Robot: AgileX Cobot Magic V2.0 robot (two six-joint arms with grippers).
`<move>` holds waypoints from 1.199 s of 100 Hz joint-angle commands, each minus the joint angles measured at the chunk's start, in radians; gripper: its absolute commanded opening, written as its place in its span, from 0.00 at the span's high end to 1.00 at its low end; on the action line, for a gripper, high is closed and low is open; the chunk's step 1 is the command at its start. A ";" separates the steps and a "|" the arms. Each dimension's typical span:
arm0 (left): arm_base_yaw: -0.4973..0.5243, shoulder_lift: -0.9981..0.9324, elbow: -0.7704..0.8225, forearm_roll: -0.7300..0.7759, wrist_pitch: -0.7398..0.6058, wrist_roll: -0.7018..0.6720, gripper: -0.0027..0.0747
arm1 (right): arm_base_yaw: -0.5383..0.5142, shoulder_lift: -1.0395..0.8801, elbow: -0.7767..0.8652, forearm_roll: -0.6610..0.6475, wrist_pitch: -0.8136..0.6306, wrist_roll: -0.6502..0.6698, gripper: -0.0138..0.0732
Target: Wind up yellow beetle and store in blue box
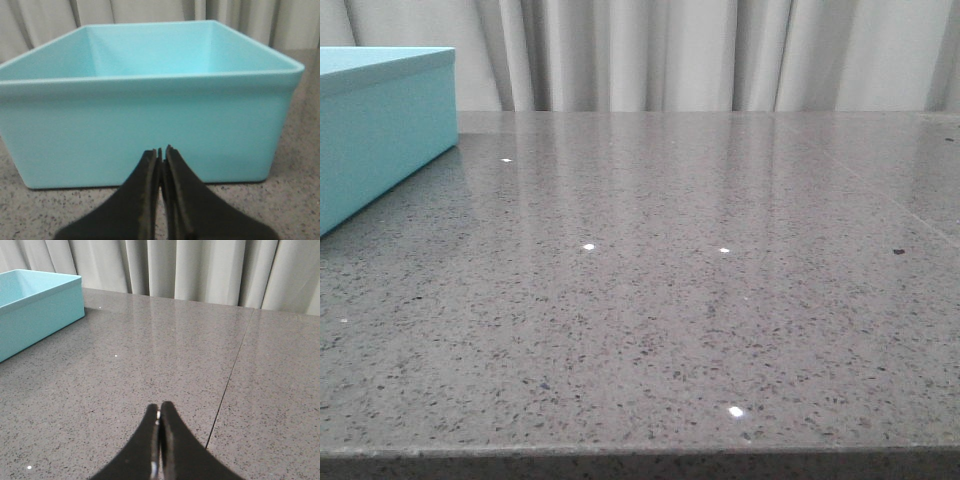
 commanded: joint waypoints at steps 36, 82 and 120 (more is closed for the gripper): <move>-0.010 -0.032 0.022 -0.032 -0.053 -0.011 0.99 | 0.001 0.009 -0.026 -0.032 -0.071 -0.008 0.92; -0.010 -0.032 0.022 -0.032 -0.053 -0.011 0.99 | 0.001 0.009 -0.026 -0.032 -0.071 -0.008 0.92; -0.010 -0.032 0.022 -0.032 -0.053 -0.011 0.99 | 0.001 0.016 -0.026 -0.073 -0.061 -0.008 0.92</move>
